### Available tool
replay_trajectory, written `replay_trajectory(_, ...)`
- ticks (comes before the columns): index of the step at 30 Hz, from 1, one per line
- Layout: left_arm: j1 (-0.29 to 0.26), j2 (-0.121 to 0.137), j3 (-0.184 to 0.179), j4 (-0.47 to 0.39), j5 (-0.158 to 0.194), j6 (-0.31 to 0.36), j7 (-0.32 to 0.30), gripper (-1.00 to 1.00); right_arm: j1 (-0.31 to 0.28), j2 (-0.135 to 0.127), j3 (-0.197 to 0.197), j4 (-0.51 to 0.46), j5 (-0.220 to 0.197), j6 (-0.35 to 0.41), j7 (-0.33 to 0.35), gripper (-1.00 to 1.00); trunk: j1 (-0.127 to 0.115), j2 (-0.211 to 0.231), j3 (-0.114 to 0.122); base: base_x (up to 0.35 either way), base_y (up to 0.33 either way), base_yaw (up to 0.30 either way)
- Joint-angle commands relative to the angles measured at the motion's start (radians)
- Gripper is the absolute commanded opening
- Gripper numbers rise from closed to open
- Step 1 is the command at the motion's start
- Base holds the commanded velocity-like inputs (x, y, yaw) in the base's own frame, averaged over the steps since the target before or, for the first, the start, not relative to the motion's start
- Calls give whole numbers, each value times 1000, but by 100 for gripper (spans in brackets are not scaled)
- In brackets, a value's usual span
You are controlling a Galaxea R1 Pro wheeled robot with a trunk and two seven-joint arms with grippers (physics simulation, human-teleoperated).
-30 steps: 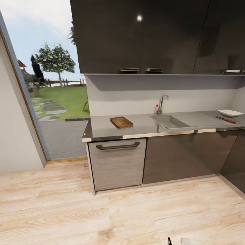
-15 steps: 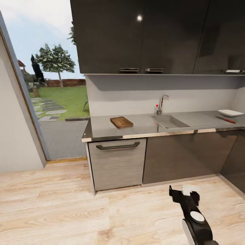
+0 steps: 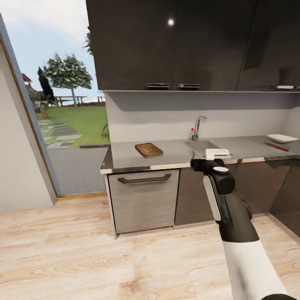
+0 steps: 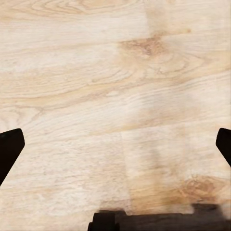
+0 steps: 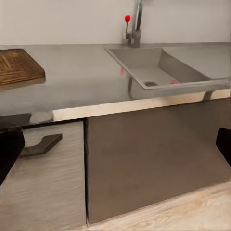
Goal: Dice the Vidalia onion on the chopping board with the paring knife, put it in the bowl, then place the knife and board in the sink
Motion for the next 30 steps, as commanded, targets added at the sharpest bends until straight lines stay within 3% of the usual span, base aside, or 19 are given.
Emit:
replay_trajectory(1, 0, 0, 1, -1, 1, -2, 0, 100, -35, 5, 2, 50, -3, 11, 2, 100, 0, -1, -1, 0, 0, 0)
replay_trajectory(5, 0, 0, 1, 1, 1, -2, 0, 100, -47, 6, 4, 137, -8, 1, 7, 100, 0, -1, -1, 40, -35, 0)
replay_trajectory(9, 0, 0, 1, 35, 1, 0, 0, 100, -50, -1, 5, 166, -10, -33, 23, 100, 0, -1, -1, 213, -141, 0)
replay_trajectory(15, 0, 1, 2, 97, 4, 1, 3, 100, -50, 0, 5, 171, -7, -42, 151, 100, 0, -1, -1, 186, -119, 0)
replay_trajectory(25, 0, -3, 3, 107, 47, 37, 6, 100, -50, 1, 6, 172, -7, -43, 192, 100, 0, -1, -1, 11, -7, 0)
replay_trajectory(30, 0, 5, 4, 129, 90, 56, 2, 100, -50, 6, 8, 172, -7, -43, 192, 100, -19, 34, 15, 0, 0, 0)
